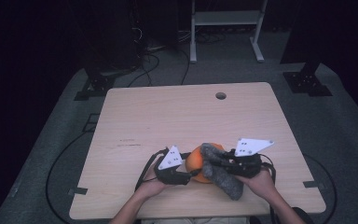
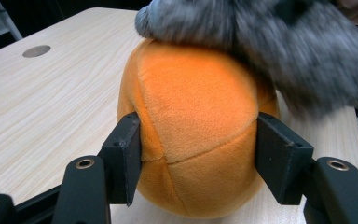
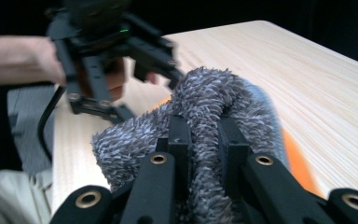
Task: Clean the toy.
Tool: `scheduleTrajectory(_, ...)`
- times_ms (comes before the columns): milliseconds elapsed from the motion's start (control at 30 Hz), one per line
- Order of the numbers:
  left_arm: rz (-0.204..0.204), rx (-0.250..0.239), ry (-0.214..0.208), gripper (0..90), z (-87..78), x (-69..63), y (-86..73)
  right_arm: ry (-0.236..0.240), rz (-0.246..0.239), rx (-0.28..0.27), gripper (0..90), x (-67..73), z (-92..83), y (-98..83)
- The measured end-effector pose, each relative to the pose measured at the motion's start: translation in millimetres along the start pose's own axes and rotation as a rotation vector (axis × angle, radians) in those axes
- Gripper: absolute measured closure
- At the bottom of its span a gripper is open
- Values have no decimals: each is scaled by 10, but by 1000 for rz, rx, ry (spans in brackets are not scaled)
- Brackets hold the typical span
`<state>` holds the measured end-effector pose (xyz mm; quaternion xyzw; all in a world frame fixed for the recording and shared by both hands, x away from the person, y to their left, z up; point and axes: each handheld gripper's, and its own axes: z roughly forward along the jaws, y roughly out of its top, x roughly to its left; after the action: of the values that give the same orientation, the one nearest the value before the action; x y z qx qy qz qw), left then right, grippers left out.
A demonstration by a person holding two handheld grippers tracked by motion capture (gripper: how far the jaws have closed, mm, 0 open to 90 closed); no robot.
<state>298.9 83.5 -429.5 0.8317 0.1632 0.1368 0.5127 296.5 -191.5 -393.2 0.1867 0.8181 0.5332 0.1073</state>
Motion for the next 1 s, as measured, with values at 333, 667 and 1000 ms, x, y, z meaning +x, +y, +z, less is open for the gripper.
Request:
scheduleTrajectory(333, -148, -54, -33, 367, 20, 45, 38, 7, 6, 9, 782, -39, -132, 15)
scheduleTrajectory(667, 94, -12, -24, 407, 15, -149, 47, 65, -57, 59, 782, 47, 13, 160)
scheduleTrajectory(1000, -162, -18, -55, 201, 54, -27, 84, 31, 49, 35, 782, -152, -104, -36)
